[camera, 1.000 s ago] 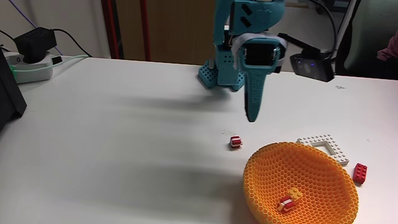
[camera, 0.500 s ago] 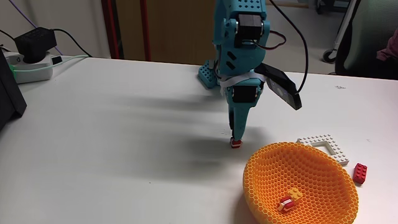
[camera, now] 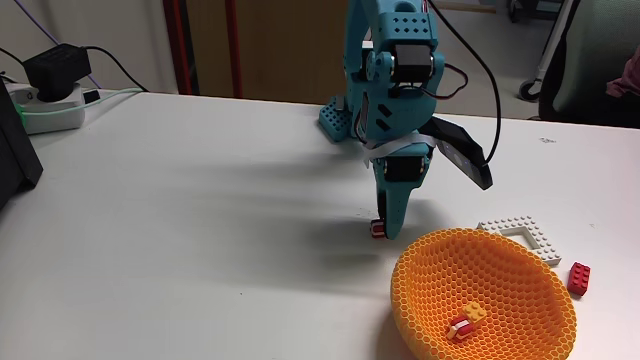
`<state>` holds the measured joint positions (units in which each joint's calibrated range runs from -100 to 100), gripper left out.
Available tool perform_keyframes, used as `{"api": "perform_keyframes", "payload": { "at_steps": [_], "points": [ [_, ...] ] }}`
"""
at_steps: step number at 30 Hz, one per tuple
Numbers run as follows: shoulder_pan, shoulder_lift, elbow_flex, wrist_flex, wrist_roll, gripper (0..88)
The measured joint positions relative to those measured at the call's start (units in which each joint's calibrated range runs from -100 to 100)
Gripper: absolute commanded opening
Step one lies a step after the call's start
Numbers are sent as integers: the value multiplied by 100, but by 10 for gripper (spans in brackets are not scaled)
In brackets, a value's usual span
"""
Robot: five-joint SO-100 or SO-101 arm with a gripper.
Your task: Pick only small cubed objects and place them into the bowl
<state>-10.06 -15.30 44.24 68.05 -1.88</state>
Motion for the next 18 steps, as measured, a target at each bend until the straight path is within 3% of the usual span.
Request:
{"api": "perform_keyframes", "payload": {
  "at_steps": [11,15,18],
  "points": [
    [184,256,296,-466,73,144],
    [251,315,315,-621,142,8],
    [300,325,315,-721,151,0]
  ]
}}
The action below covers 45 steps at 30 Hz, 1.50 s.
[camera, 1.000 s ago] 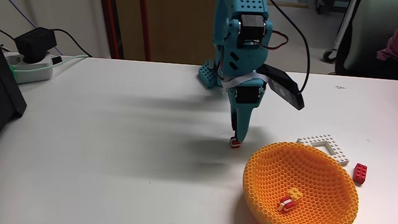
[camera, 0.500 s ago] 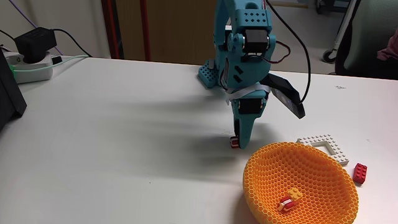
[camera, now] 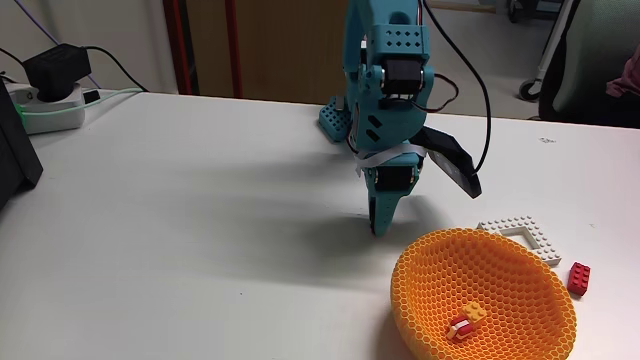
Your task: Pick only small cubed objects and place them into the bowl
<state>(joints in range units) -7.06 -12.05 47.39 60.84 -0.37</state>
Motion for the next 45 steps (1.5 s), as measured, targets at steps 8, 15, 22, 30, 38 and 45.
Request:
{"api": "perform_keyframes", "payload": {
  "at_steps": [8,15,22,30,38,45],
  "points": [
    [155,-236,-286,699,0,0],
    [58,-1515,-1970,2196,-49,0],
    [-870,-1545,-2670,1564,-215,0],
    [-1673,-580,-2670,-144,-274,45],
    [-1712,167,-2660,-466,-513,318],
    [-1547,10,-2670,-144,-586,196]
  ]
}}
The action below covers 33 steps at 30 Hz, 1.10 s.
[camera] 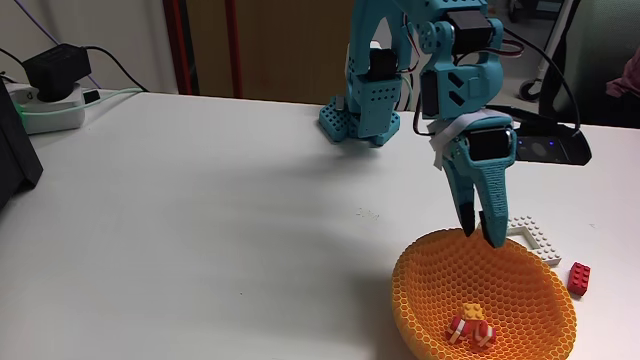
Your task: Pick only small cubed objects and place them into the bowl
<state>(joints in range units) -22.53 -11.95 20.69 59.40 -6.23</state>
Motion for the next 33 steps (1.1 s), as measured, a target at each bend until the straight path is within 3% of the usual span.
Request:
{"api": "perform_keyframes", "payload": {
  "at_steps": [3,11,17,22,33],
  "points": [
    [193,-610,79,355,5,0],
    [1750,-2971,2236,366,469,0],
    [2215,-5145,4571,-100,816,0],
    [2186,-6699,5704,-78,869,0],
    [1973,-8352,6709,399,806,0]
  ]
}}
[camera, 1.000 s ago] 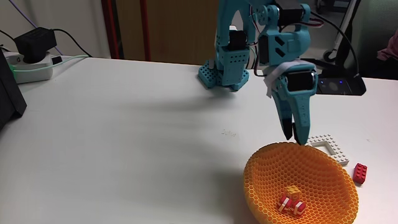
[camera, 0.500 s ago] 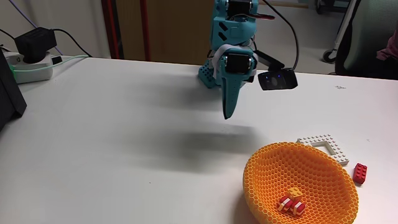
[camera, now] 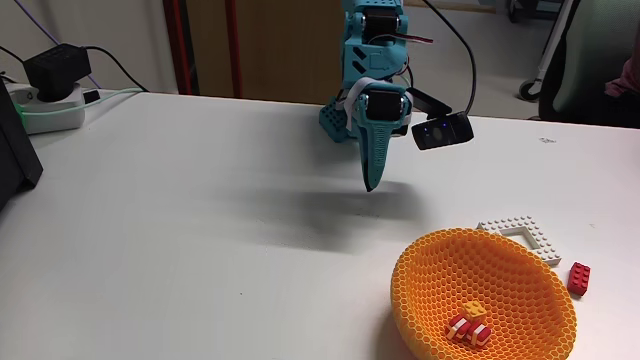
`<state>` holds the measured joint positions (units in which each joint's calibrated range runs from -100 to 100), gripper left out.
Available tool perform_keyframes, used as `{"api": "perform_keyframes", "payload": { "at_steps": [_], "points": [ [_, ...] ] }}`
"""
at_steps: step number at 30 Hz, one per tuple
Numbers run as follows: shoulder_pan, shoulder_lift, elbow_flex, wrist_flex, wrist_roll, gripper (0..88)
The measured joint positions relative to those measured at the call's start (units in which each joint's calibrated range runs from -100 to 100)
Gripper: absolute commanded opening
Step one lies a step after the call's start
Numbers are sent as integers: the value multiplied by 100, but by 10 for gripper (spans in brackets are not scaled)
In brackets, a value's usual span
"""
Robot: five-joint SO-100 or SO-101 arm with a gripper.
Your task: Pick only small cubed objects and place them into the bowl
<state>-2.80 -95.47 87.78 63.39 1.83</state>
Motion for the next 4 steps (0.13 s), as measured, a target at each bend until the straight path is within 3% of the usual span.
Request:
{"api": "perform_keyframes", "payload": {
  "at_steps": [4],
  "points": [
    [19,-325,217,211,0,0]
  ]
}}
